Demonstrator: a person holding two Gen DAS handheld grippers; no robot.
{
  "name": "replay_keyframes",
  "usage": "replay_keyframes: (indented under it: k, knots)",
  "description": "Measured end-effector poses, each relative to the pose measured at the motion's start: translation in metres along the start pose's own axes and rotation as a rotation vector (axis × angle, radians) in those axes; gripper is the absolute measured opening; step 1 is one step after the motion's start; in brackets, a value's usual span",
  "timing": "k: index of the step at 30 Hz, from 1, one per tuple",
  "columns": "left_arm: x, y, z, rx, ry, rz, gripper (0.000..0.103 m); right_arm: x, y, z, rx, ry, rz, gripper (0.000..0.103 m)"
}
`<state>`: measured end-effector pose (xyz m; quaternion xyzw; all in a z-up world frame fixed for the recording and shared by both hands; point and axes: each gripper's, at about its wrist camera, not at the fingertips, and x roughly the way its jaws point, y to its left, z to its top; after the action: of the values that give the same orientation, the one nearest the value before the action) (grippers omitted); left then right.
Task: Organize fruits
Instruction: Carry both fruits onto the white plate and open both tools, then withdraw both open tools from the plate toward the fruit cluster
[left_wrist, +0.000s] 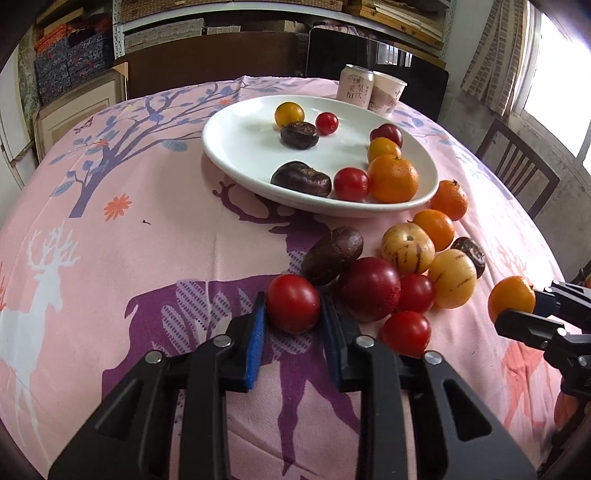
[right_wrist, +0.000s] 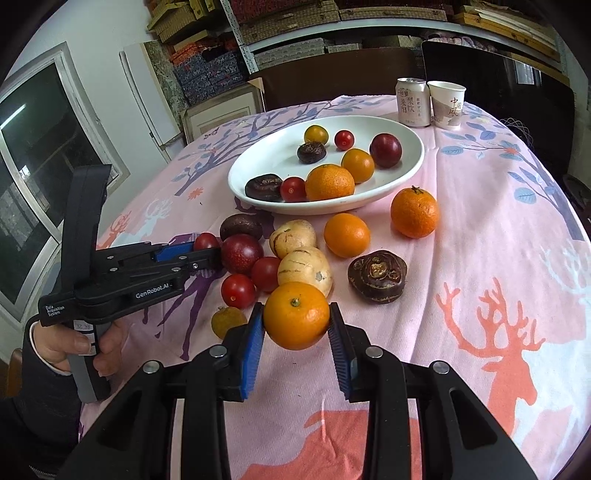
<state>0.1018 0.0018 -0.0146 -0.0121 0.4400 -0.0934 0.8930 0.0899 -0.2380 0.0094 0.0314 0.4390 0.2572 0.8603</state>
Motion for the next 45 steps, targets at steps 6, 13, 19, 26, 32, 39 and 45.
replay_keyframes:
  k: [6,13,19,26,32,39,45]
  knots:
    - [-0.033,-0.005,0.015,-0.050,-0.056,-0.092,0.027,-0.018,-0.006,0.018,-0.010,-0.053,-0.018,0.034]
    - [-0.042,-0.013,0.067,-0.050,-0.120,-0.074,0.027,-0.018,0.000,0.071,-0.034,-0.145,0.020,0.034]
    - [-0.004,-0.003,0.090,-0.113,-0.072,-0.028,0.027,0.021,-0.012,0.107,0.113,-0.119,0.115,0.034]
    - [0.030,0.006,0.094,-0.137,-0.009,-0.002,0.027,0.067,-0.011,0.118,0.164,-0.038,0.140,0.035]
    - [0.034,0.010,0.095,-0.171,-0.018,0.011,0.053,0.074,-0.016,0.113,0.218,-0.047,0.146,0.041]
    - [0.015,0.015,0.089,-0.189,-0.043,0.018,0.072,0.056,-0.017,0.107,0.190,-0.066,0.149,0.045]
    - [0.002,0.012,0.072,-0.169,-0.045,0.027,0.078,0.034,-0.027,0.093,0.184,-0.071,0.120,0.046]
